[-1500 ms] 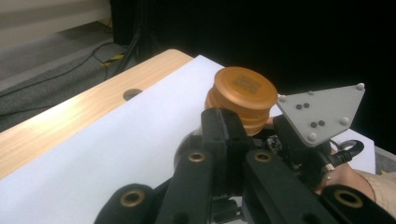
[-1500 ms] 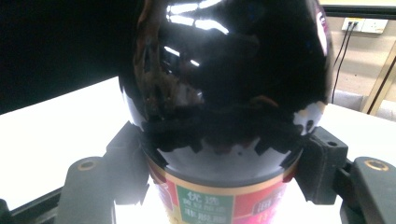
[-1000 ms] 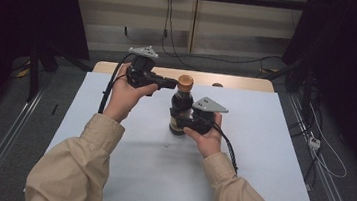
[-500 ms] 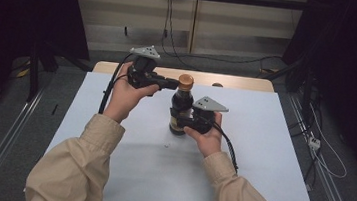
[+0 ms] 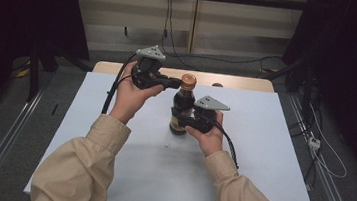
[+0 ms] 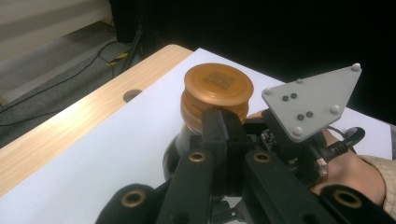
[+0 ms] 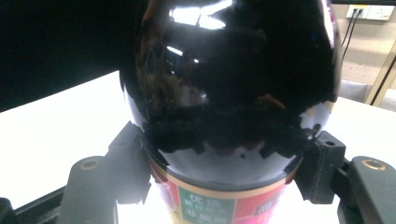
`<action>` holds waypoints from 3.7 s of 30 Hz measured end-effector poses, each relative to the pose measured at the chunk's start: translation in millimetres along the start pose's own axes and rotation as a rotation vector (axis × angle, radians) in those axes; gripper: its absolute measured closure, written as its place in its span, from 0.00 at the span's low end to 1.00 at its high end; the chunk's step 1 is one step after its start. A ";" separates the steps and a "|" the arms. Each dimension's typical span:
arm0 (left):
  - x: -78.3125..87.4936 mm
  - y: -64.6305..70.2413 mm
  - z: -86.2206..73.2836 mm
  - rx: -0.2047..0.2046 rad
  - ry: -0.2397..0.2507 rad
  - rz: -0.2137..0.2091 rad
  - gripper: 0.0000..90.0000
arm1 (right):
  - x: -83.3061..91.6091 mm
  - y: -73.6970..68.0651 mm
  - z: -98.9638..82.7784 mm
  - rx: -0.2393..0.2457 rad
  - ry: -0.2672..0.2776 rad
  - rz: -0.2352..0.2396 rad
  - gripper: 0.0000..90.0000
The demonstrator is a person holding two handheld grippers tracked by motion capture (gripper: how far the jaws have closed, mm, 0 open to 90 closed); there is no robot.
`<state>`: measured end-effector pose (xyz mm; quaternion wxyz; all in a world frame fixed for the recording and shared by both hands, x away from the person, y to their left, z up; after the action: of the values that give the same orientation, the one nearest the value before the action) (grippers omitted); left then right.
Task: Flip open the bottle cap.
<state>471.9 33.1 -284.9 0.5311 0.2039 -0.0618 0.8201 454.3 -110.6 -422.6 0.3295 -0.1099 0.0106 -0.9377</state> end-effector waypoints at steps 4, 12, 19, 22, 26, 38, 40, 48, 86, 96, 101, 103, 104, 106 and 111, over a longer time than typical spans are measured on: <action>-1.7 -0.2 0.8 0.003 0.003 0.013 1.00 | 0.4 1.1 0.3 -0.002 -0.001 0.000 0.36; -6.5 4.0 3.0 0.004 0.018 0.013 1.00 | 3.1 3.2 1.5 -0.011 -0.021 0.000 0.36; 3.6 18.5 43.4 -0.050 0.107 0.032 1.00 | -4.8 -15.8 3.4 0.123 -0.042 0.003 0.36; 9.5 16.0 44.4 -0.045 0.086 0.048 1.00 | -5.7 -11.1 3.2 0.084 -0.041 -0.004 0.36; 14.3 6.0 31.6 -0.029 0.052 0.049 1.00 | -1.0 -7.4 1.3 0.063 -0.031 0.002 0.36; 17.4 -4.8 -2.3 0.013 -0.019 0.024 1.00 | -2.8 -6.4 1.1 0.055 -0.026 0.009 0.35; 15.1 -6.0 -6.1 0.020 -0.029 0.024 1.00 | -2.6 -6.3 1.3 0.056 -0.028 0.010 0.35; 11.9 -5.1 -7.0 0.017 -0.031 0.015 1.00 | -2.7 -6.3 1.0 0.054 -0.025 0.010 0.35; 8.0 -2.9 2.9 0.007 -0.030 0.028 1.00 | -2.7 -4.9 0.4 0.043 -0.019 0.011 0.35; 7.2 -2.9 4.8 0.004 -0.019 0.030 1.00 | -2.9 -4.4 0.4 0.040 -0.018 0.012 0.35; 6.7 -3.2 6.1 0.011 -0.019 0.028 1.00 | -2.9 -4.1 0.3 0.040 -0.018 0.012 0.35; 6.7 -3.4 6.5 0.013 -0.016 0.028 1.00 | -2.9 -4.0 0.3 0.040 -0.018 0.012 0.35; 6.7 -3.2 6.8 0.014 -0.014 0.027 1.00 | -2.8 -4.0 0.3 0.041 -0.019 0.013 0.35; 6.6 -2.8 7.6 0.012 -0.012 0.027 1.00 | -2.7 -4.1 0.3 0.042 -0.020 0.012 0.35; 7.0 -2.4 9.4 0.010 -0.013 0.032 1.00 | -3.0 -4.5 0.3 0.042 -0.018 0.010 0.35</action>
<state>474.1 37.0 -273.8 0.5164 0.2110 -0.0646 0.8274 453.9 -105.2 -422.4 0.3365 -0.1112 -0.0115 -0.9350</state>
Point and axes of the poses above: each handheld gripper's, and its own axes: x roughly backward along the jaws, z roughly out of its top, y roughly to its right, the point moved 4 cm from there along -x, roughly forward along the jaws, and after that the axes turned 6 degrees about y, right-handed, at the moved point
